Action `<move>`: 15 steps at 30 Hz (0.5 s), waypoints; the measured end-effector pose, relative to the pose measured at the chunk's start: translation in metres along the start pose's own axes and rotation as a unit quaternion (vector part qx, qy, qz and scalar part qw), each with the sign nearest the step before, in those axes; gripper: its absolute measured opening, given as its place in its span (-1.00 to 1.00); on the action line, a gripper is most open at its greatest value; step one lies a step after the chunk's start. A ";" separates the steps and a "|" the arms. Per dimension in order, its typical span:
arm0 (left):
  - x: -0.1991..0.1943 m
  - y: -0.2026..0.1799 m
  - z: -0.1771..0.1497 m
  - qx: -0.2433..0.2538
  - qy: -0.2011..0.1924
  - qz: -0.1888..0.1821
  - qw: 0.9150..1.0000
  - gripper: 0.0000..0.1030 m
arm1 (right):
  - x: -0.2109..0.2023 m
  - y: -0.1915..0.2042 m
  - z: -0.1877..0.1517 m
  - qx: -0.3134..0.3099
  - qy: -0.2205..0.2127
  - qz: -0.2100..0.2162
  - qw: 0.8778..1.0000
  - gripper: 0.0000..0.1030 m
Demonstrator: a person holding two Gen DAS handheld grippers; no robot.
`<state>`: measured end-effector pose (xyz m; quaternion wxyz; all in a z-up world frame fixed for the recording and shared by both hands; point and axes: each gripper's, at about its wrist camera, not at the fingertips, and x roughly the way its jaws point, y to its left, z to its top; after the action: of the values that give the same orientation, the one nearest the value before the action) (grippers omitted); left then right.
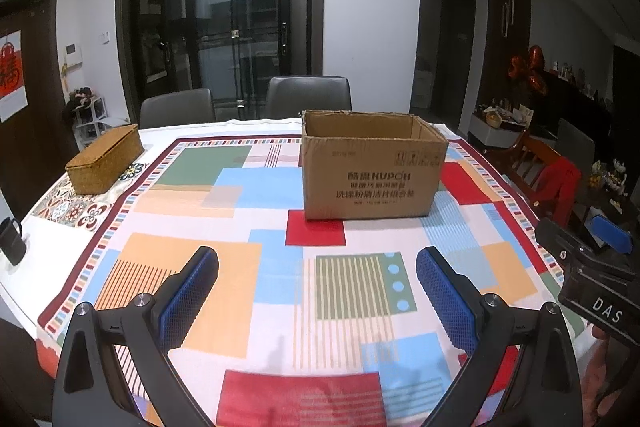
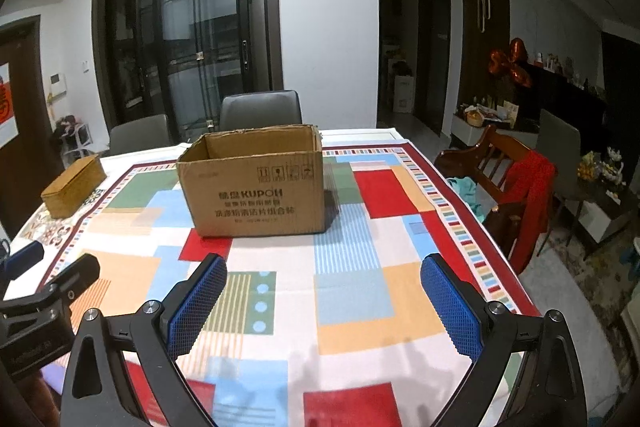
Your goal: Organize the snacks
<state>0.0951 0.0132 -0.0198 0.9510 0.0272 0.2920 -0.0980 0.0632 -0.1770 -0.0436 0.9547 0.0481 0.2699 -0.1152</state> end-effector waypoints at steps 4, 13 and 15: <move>-0.013 0.003 -0.012 -0.010 -0.004 0.002 1.000 0.96 | -0.008 0.000 -0.006 0.000 -0.001 0.002 1.000 0.92; -0.039 0.011 -0.027 -0.019 -0.024 0.031 0.999 0.99 | -0.032 -0.002 -0.019 -0.008 -0.020 -0.020 1.000 0.92; -0.044 0.011 -0.029 -0.020 -0.026 0.034 0.999 0.99 | -0.036 -0.004 -0.020 -0.003 -0.022 -0.020 1.000 0.92</move>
<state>0.0459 0.0345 -0.0195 0.9615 0.0156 0.2677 -0.0605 0.0224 -0.1711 -0.0413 0.9581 0.0375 0.2497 -0.1351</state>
